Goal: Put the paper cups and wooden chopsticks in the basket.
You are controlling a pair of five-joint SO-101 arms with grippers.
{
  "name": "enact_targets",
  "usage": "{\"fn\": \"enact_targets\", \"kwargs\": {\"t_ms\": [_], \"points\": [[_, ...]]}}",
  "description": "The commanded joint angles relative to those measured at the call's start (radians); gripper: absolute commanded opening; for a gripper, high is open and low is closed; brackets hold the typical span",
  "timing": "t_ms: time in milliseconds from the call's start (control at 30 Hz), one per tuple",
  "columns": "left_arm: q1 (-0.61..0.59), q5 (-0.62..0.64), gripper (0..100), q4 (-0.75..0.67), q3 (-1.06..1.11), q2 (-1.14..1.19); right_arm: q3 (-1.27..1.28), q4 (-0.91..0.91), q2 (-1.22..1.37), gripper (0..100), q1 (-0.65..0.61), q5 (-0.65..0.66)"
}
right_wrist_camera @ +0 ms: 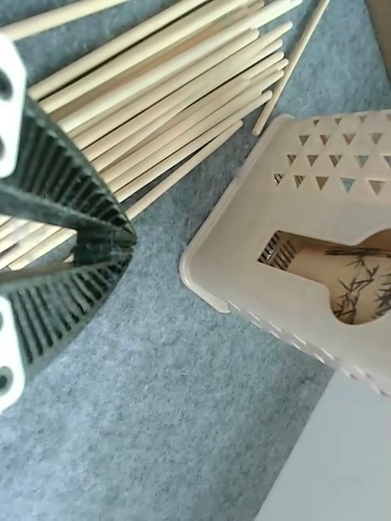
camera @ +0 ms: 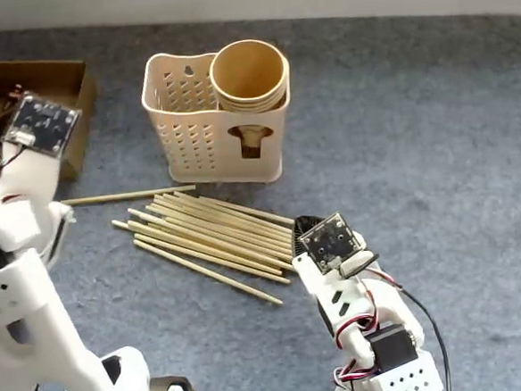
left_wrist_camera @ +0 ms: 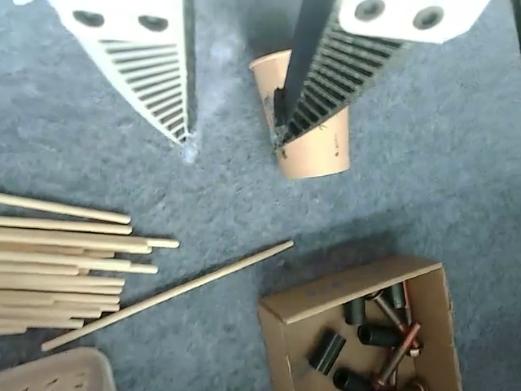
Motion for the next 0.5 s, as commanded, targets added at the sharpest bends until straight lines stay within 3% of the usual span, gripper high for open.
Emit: {"fn": "enact_targets", "kwargs": {"t_ms": [0,467], "points": [[-0.088,-0.153,16,0.005,0.001,-0.024,0.101,-0.022,-0.005,1.0,0.012,0.014],[-0.483,-0.773,16,-0.026,0.176,-0.024,0.102,-0.021,-0.005,1.0,0.01,0.014]]}}
